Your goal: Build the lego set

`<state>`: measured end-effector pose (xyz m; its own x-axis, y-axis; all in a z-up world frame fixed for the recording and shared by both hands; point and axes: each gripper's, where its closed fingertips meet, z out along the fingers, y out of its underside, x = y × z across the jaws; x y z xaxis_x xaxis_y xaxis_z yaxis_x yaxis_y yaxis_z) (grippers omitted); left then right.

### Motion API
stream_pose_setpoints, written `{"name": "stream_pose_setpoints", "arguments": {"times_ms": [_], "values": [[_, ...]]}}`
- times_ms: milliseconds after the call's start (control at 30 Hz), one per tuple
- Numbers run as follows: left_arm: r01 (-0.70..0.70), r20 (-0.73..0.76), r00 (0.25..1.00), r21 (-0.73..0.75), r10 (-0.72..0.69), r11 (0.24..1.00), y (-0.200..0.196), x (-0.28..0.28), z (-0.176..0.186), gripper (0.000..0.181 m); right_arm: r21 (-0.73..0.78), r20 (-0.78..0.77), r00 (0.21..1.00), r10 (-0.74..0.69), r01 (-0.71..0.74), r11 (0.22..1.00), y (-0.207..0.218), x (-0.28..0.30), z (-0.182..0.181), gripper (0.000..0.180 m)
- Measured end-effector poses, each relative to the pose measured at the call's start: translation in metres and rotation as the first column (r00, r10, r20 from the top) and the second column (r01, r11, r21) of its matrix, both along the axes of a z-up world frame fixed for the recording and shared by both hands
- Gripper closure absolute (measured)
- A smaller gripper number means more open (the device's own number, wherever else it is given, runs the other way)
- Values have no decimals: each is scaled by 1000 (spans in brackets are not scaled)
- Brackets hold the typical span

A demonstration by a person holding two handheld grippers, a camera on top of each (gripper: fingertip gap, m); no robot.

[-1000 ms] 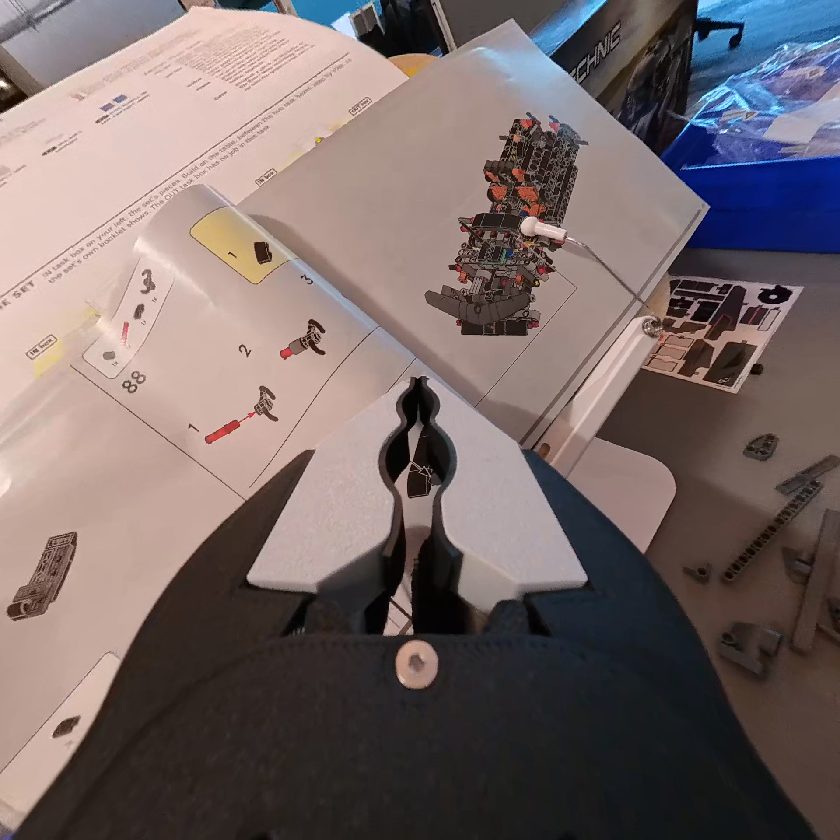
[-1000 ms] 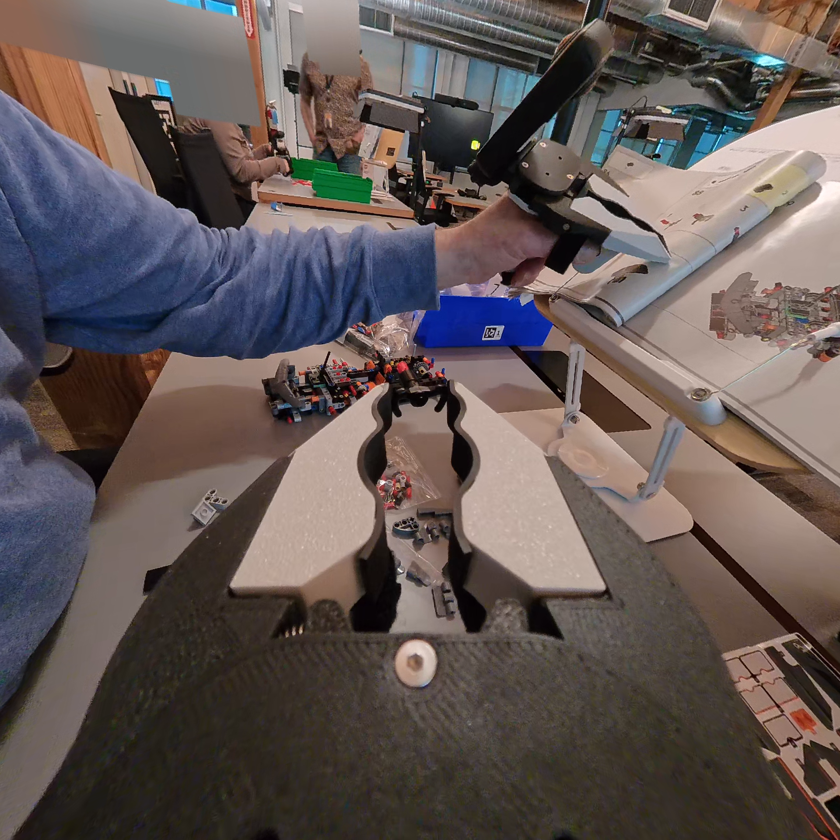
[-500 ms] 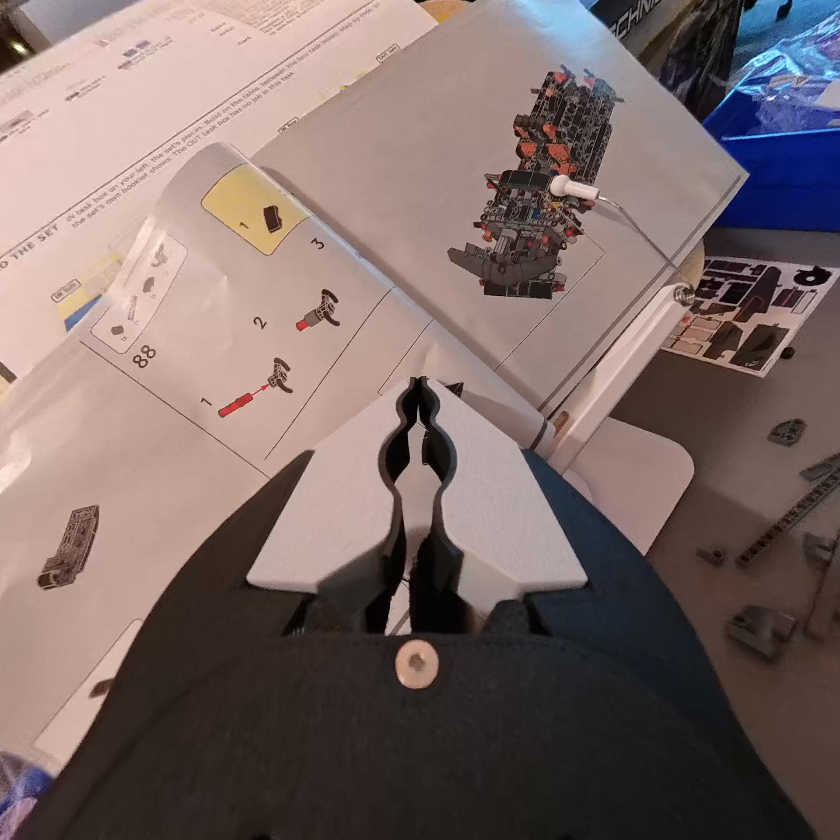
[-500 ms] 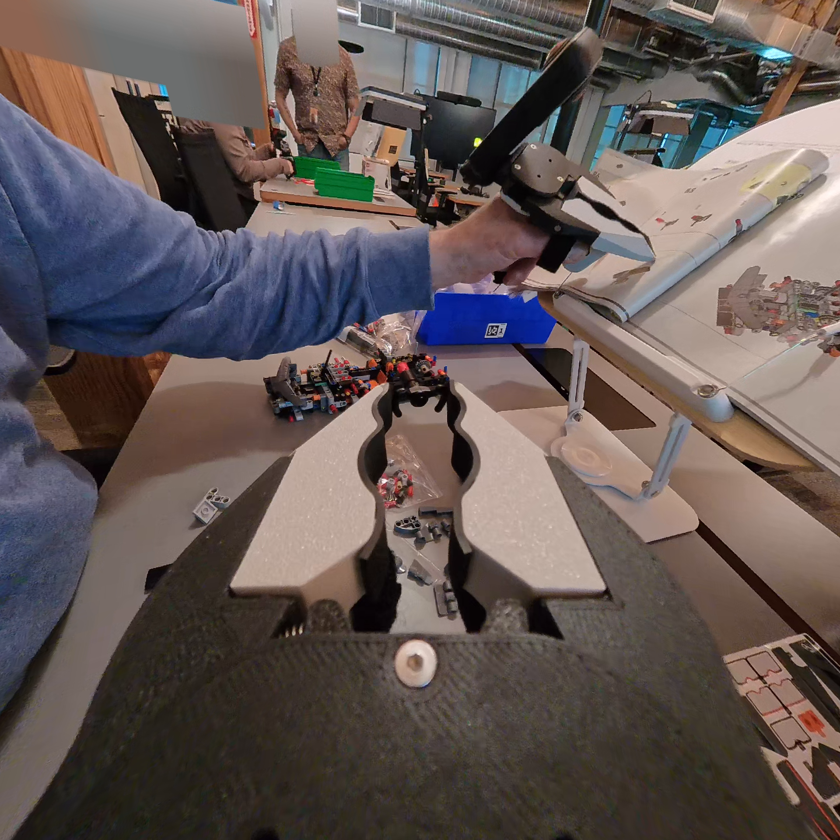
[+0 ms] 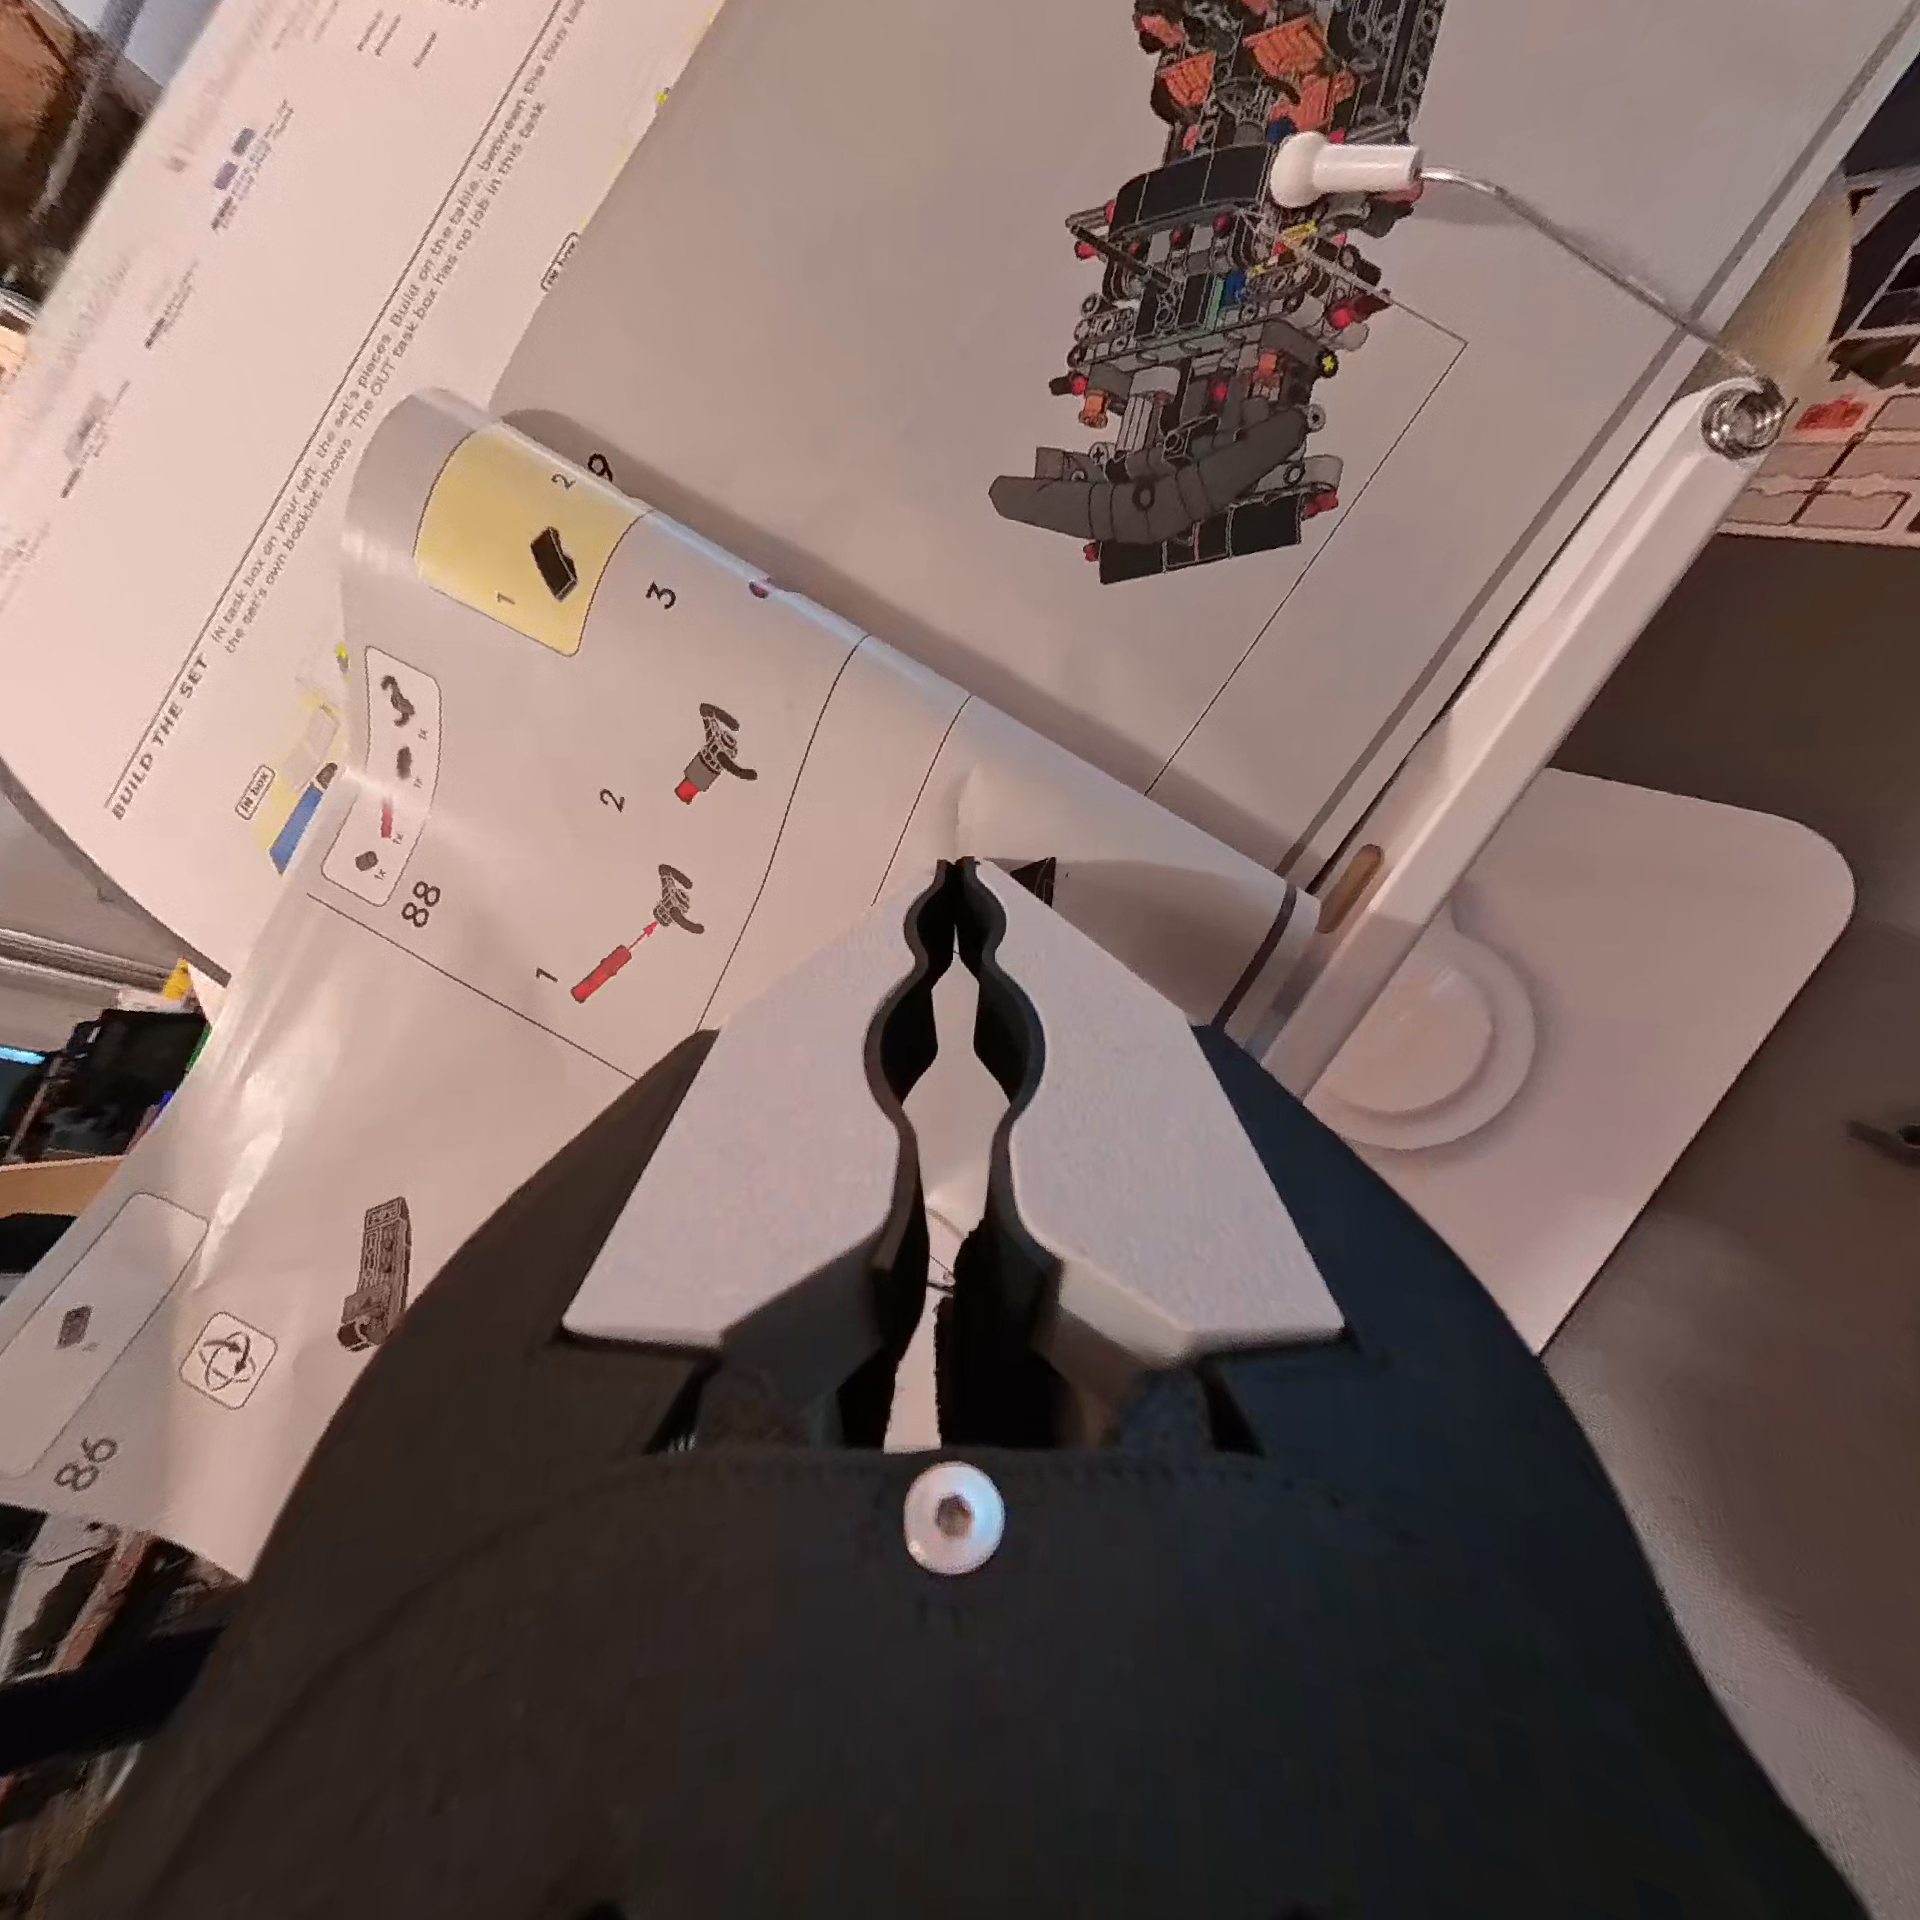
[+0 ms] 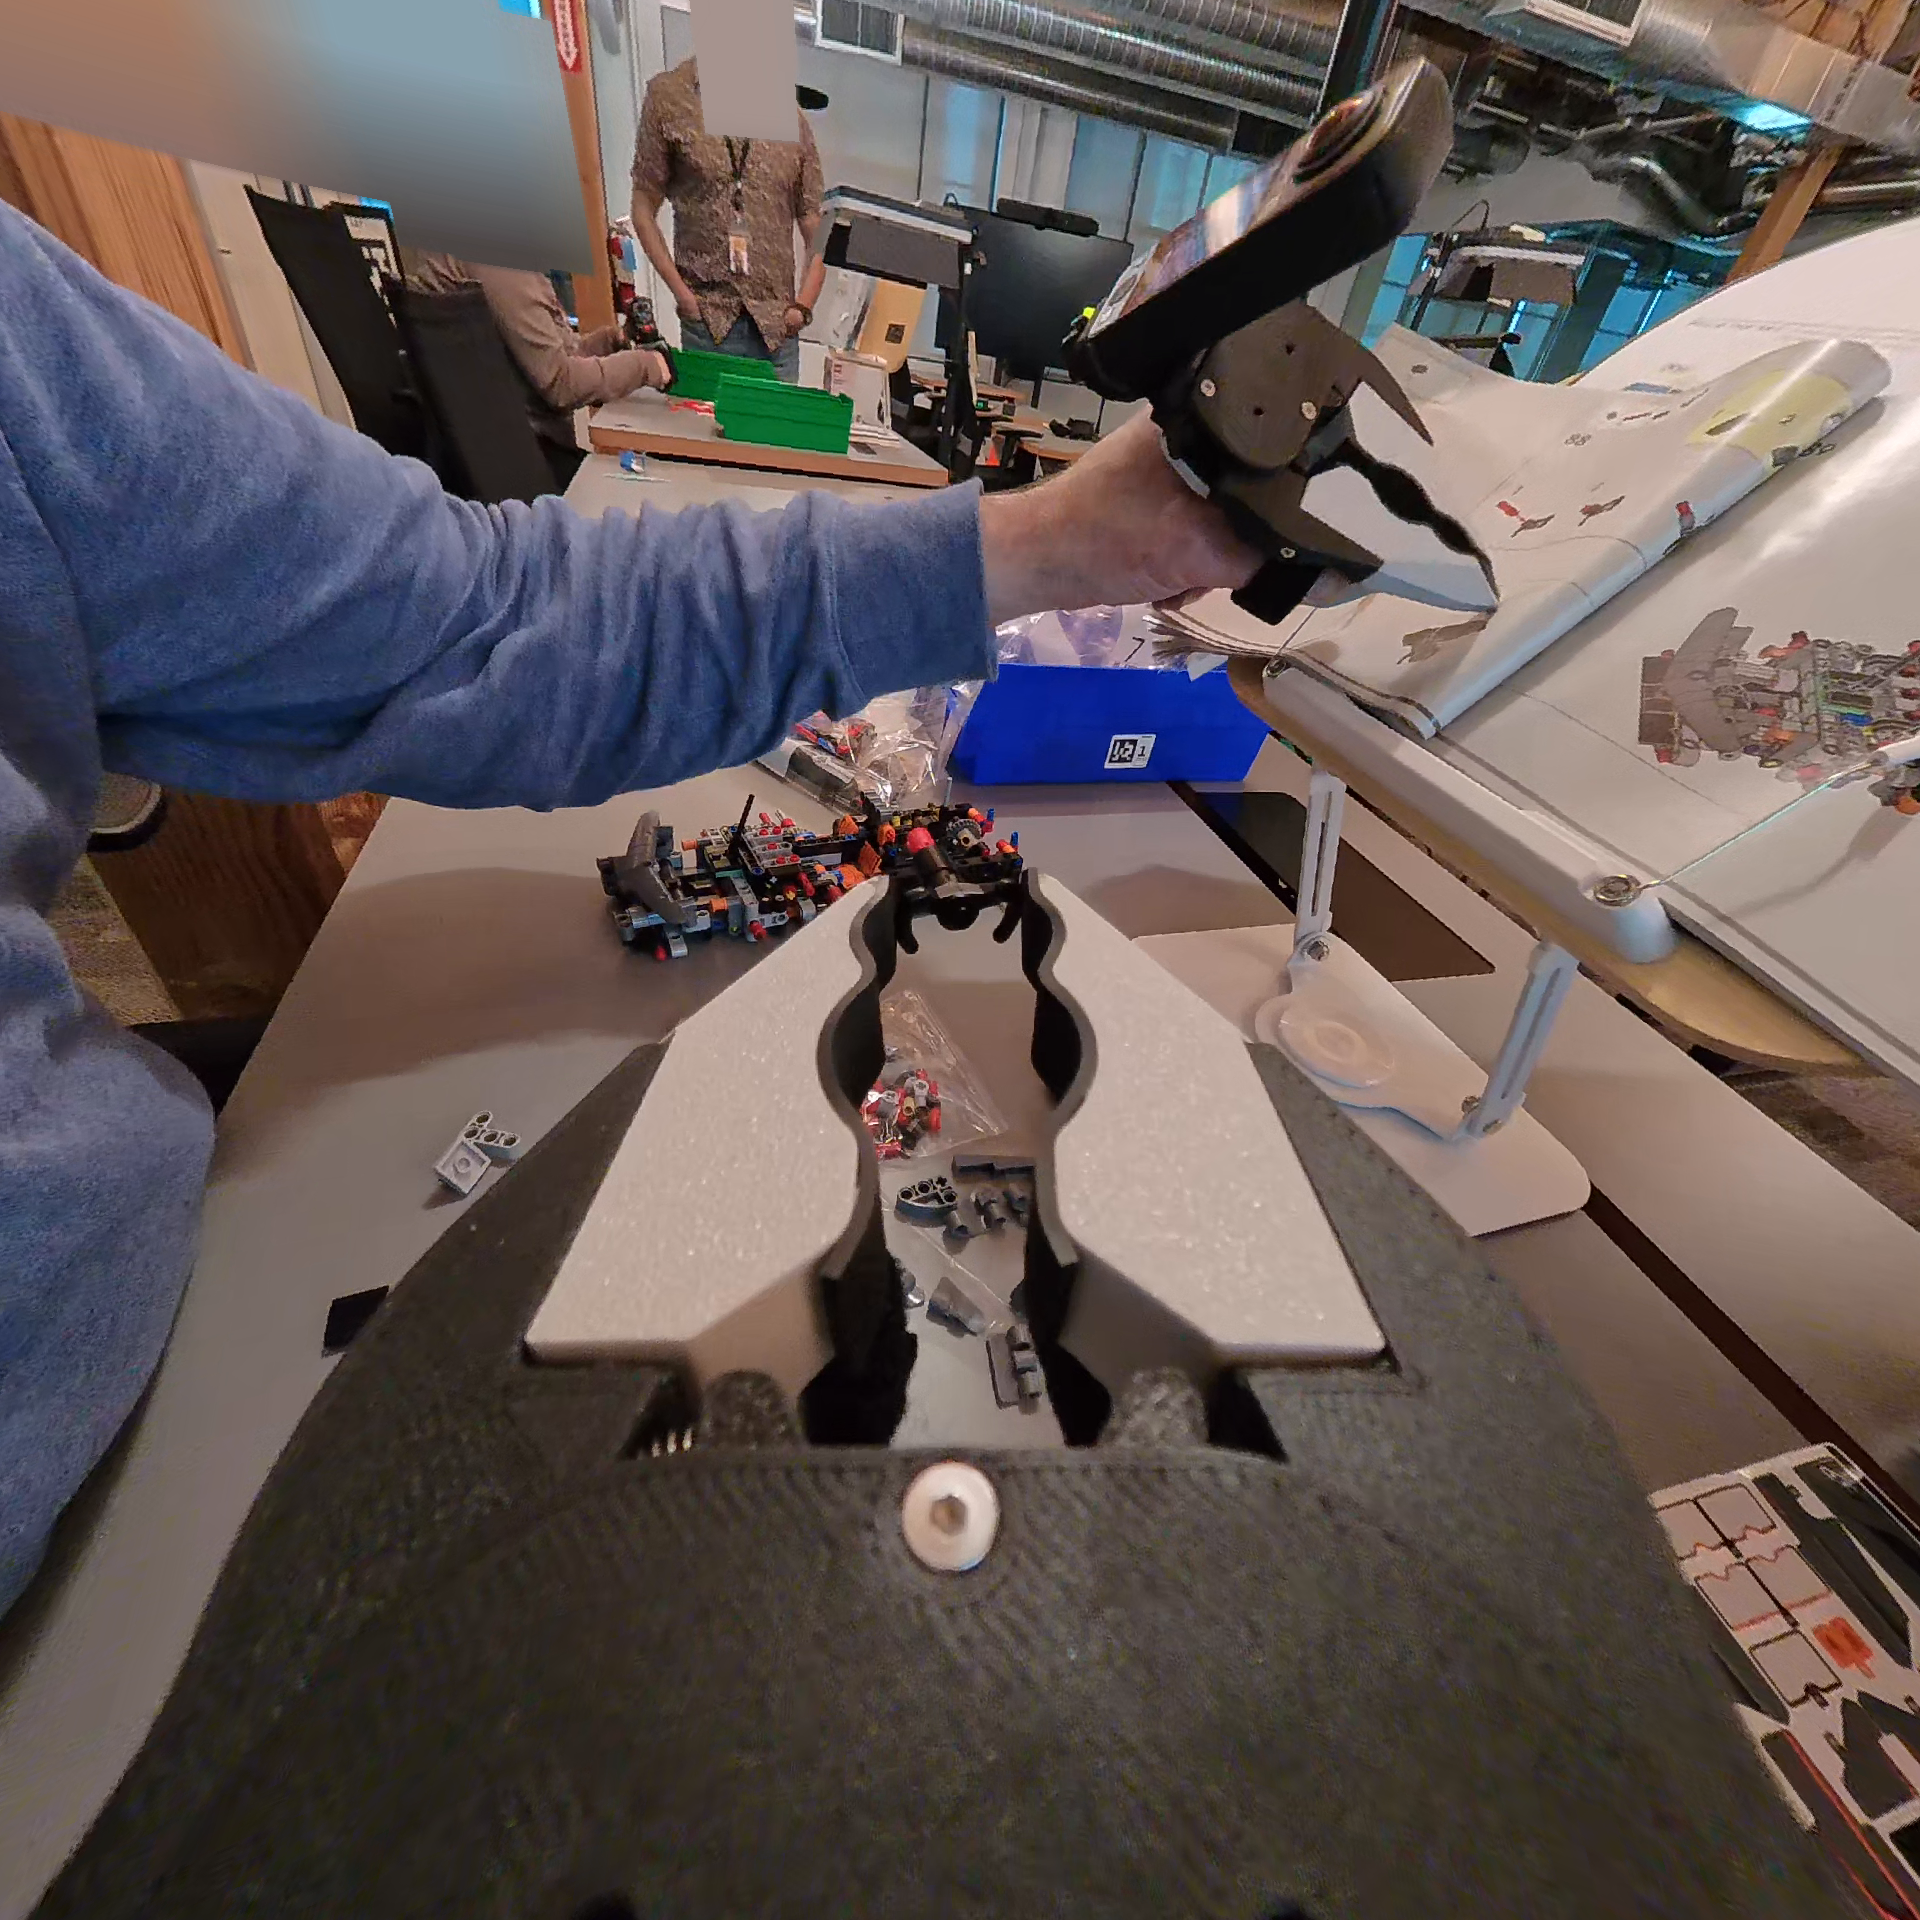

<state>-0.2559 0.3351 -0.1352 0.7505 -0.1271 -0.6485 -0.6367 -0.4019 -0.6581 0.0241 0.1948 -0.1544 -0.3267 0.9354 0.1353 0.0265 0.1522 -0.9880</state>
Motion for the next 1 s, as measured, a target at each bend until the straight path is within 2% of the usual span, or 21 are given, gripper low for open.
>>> {"name": "stream_pose_setpoints", "arguments": {"times_ms": [467, 1000], "values": [[-66, -187, 981, -60, 54, 996, 0, -8, -4, 181, 6, -5, 1000, -8, 8, 1000, 2, 2, 2, 159], [-50, -154, 987, -46, 43, 998, -11, 2, 6, 181, 80, 3, 998, -66, 66, 995, -7, 10, 4, 159]]}}
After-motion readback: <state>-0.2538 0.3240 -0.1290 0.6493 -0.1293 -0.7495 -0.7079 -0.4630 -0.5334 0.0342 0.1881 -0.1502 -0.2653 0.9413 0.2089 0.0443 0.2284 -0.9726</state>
